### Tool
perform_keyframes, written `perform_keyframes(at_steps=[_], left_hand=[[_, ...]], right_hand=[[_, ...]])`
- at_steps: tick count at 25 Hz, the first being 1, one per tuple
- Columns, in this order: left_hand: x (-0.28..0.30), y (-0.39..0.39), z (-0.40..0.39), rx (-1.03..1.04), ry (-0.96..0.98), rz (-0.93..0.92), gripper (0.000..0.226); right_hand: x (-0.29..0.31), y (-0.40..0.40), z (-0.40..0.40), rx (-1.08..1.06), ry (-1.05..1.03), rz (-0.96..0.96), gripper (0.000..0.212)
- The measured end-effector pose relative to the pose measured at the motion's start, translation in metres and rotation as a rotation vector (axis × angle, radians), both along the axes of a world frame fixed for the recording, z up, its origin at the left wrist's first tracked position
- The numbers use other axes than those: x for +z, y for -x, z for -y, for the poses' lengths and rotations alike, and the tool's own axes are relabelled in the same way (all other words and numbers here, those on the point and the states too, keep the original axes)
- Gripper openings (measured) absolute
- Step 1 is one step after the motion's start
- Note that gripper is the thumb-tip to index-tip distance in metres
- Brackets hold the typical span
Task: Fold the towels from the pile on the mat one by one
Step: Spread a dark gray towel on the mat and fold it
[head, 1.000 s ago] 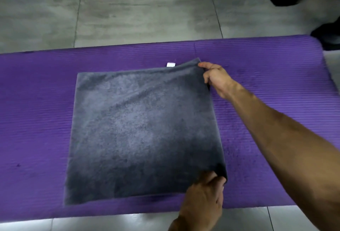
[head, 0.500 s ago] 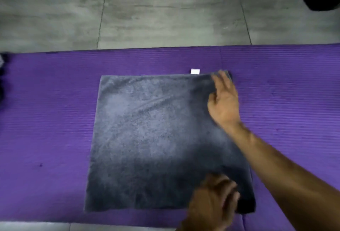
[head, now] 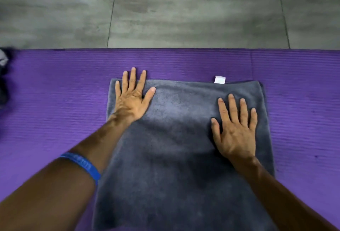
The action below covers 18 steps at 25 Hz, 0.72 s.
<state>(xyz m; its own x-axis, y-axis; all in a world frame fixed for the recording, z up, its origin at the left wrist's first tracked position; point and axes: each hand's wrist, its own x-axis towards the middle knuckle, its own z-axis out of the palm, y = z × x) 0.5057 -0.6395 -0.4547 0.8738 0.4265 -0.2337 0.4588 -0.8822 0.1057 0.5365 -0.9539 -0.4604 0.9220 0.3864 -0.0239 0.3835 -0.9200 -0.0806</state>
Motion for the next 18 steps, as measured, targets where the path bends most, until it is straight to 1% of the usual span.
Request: perform_keyframes(at_steps=[1, 2, 3, 5, 6, 7, 10, 12, 13, 15, 16, 18], left_hand=[[0.001, 0.001, 0.003, -0.001, 0.000, 0.015, 0.069], [0.001, 0.010, 0.008, -0.062, -0.005, 0.074, 0.067], [0.001, 0.027, 0.013, -0.172, -0.007, 0.116, 0.064], [-0.004, 0.061, 0.003, -0.404, 0.009, 0.104, 0.057], [-0.006, 0.065, -0.017, -0.450, 0.028, 0.074, 0.057], [-0.005, 0.060, -0.039, -0.424, 0.045, 0.043, 0.059], [0.006, 0.032, -0.069, -0.139, -0.035, -0.036, 0.067], [0.014, 0.030, -0.045, -0.041, -0.112, 0.016, 0.067], [0.017, 0.042, -0.022, -0.057, -0.115, 0.071, 0.066], [0.015, 0.101, 0.031, -0.164, -0.062, 0.149, 0.064], [0.014, 0.143, 0.053, -0.202, -0.025, 0.138, 0.063], [0.010, 0.223, 0.072, -0.170, 0.023, 0.102, 0.061]], right_hand=[[0.001, 0.000, 0.000, -0.005, 0.000, 0.004, 0.064], [0.001, 0.000, 0.001, -0.006, -0.001, 0.002, 0.064], [0.000, 0.000, 0.000, -0.007, -0.009, -0.002, 0.064], [-0.001, 0.000, 0.001, -0.020, -0.035, -0.001, 0.065], [-0.002, 0.001, 0.001, -0.023, -0.033, 0.003, 0.065], [-0.001, 0.002, 0.000, -0.018, -0.026, 0.003, 0.065], [-0.001, 0.000, 0.002, -0.010, -0.011, 0.004, 0.064], [0.001, 0.001, 0.001, -0.017, -0.012, -0.004, 0.064], [0.001, 0.002, 0.001, -0.019, -0.012, -0.013, 0.064], [0.002, 0.003, 0.000, -0.015, 0.007, -0.040, 0.064], [0.002, 0.002, 0.000, -0.012, 0.016, -0.055, 0.064], [0.003, -0.001, 0.000, -0.021, 0.019, -0.075, 0.065]])
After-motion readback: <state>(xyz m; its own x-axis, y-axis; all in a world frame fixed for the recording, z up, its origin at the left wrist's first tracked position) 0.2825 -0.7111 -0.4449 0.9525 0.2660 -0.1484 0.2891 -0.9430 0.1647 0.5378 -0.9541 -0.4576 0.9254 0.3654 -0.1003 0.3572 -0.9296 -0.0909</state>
